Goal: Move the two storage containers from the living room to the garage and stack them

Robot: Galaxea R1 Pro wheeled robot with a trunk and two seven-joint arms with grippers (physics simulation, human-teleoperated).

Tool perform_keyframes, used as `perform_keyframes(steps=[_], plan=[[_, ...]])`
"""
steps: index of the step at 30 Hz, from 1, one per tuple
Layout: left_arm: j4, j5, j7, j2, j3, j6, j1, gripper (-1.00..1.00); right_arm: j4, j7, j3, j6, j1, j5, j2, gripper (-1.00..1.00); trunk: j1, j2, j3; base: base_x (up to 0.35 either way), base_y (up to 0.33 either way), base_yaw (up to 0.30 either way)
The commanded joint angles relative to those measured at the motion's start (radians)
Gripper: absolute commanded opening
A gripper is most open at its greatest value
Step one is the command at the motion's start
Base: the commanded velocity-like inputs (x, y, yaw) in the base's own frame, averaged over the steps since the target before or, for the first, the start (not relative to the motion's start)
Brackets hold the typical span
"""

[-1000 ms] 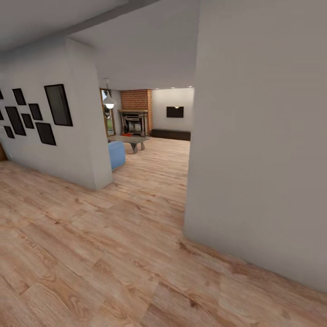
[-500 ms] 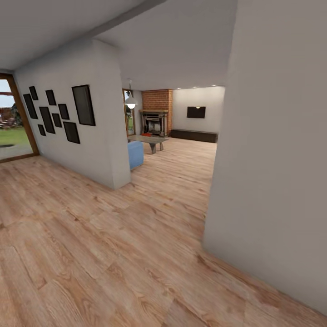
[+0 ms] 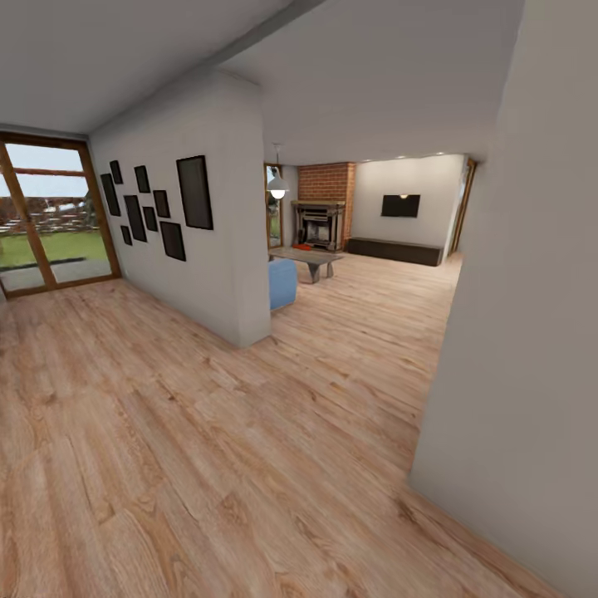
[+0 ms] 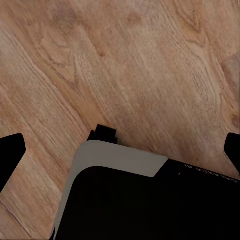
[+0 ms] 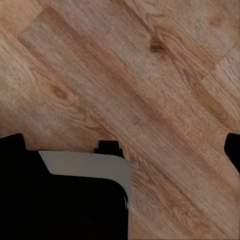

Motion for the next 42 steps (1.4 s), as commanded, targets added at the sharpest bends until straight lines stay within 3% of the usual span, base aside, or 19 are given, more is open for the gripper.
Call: perform_keyframes(steps=[1,13,42], plan=[[0.000,0.006,0.002,0.000,-0.006,-0.001,-0.001,1.00,0.002,-0.001,0.006,-0.004,-0.001,-0.005,0.001,1.00,0.001,-0.001,-0.001,0.321,0.000,0.271],[0.000,0.006,0.002,-0.001,-0.006,-0.001,-0.001,1.00,0.002,-0.001,0.008,-0.004,-0.001,-0.003,0.001,1.00,0.001,-0.001,-0.001,0.321,0.000,0.241],[0.000,0.006,0.002,-0.001,-0.006,-0.001,-0.001,1.00,0.002,-0.001,0.011,-0.002,-0.001,-0.002,-0.001,1.00,0.001,-0.001,-0.001,0.321,0.000,0.005]])
